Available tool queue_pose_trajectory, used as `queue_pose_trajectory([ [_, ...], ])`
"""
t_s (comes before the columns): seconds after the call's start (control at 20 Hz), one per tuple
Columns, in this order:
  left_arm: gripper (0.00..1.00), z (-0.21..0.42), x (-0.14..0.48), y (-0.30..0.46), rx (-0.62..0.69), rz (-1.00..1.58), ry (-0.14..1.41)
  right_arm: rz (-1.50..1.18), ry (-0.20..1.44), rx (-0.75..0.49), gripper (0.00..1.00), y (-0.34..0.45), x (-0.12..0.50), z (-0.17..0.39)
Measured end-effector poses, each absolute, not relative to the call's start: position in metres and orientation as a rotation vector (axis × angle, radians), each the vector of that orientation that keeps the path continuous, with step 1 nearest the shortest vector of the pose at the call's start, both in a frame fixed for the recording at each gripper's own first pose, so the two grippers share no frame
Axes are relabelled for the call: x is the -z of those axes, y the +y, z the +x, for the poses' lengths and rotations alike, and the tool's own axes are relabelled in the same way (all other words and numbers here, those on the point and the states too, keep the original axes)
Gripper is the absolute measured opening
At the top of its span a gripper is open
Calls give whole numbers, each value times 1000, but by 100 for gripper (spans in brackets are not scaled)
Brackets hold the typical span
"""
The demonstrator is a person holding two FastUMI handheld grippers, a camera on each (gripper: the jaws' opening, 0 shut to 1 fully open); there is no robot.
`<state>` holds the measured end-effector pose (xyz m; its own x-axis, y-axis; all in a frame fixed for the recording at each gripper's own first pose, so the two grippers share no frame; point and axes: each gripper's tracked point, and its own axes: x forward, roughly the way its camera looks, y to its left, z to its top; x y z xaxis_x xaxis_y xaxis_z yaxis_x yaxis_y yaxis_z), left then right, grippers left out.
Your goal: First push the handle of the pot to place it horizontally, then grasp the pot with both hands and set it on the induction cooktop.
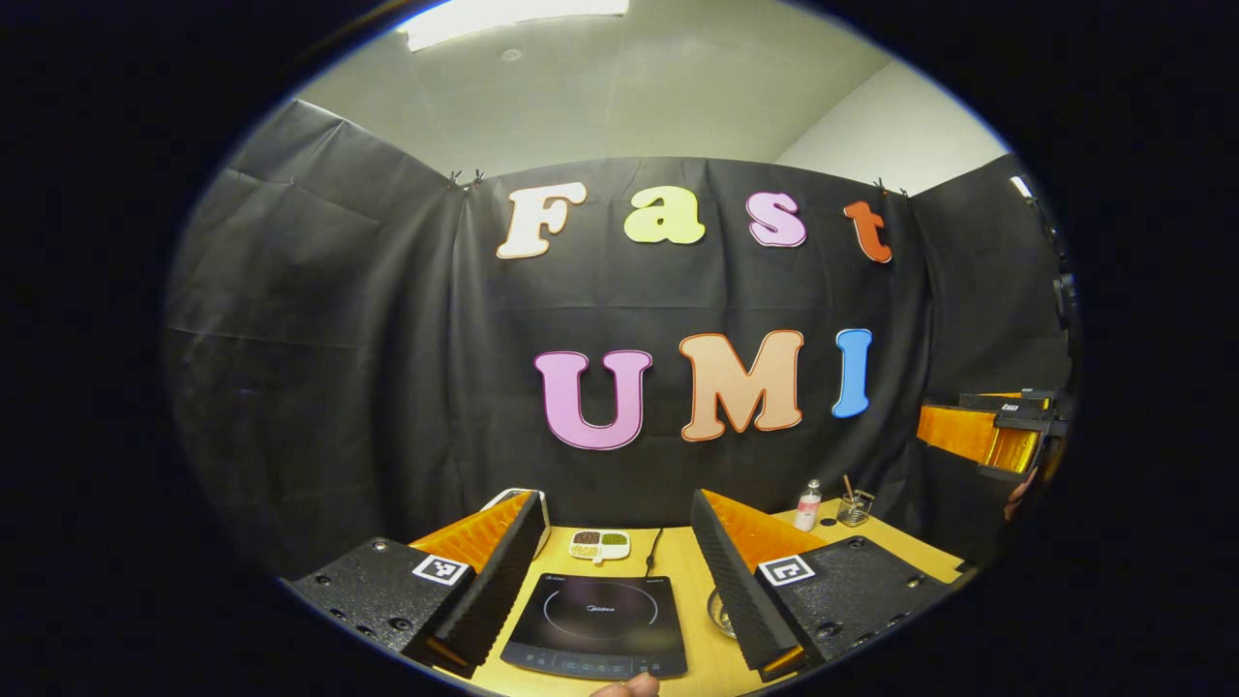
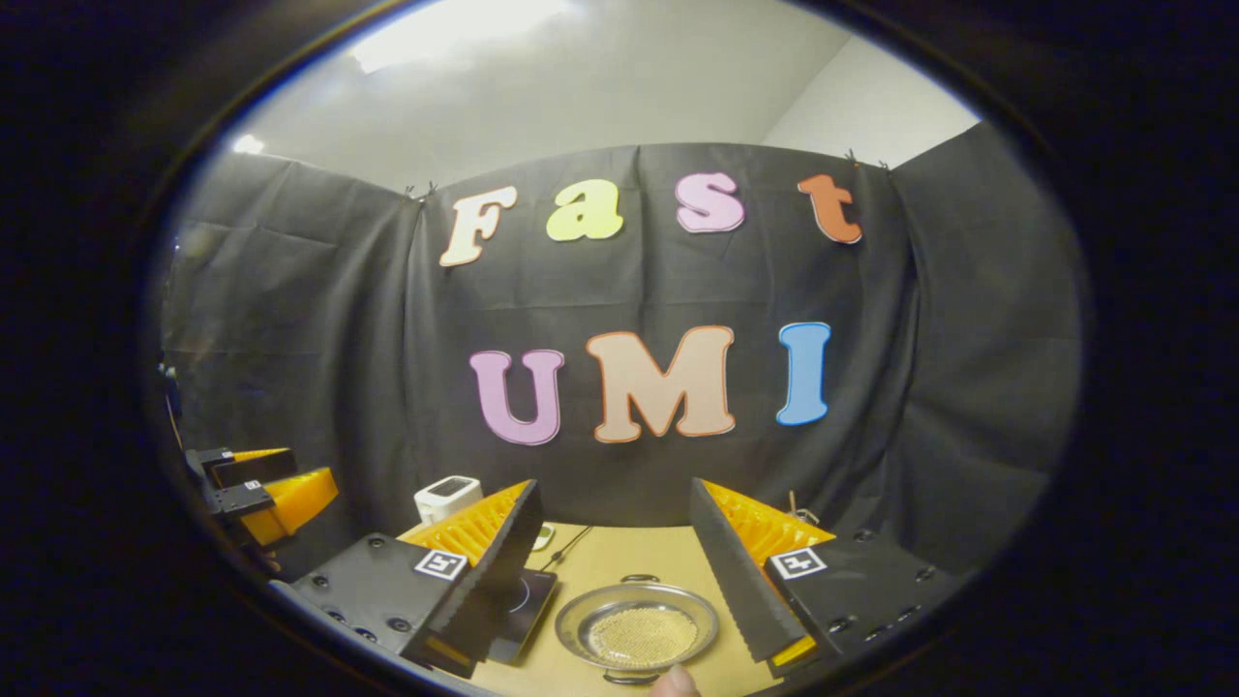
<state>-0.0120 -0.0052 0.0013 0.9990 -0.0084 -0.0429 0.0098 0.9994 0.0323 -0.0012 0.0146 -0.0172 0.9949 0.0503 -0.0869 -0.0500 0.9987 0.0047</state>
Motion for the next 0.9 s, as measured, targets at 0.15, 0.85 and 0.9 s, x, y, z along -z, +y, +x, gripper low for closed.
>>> queue_pose_trajectory([
  [0.15, 93, -18, 12, 2, 25, 25, 64, 8, 178, -59, 97, 30, 51, -1],
  [0.85, 93, 16, 69, 19, -88, -35, 211, 123, 667, -187, 0, 46, 240, 15],
  [0.9, 89, 20, 72, 17, -108, -35, 222, 119, 719, -212, 3, 44, 256, 13],
])
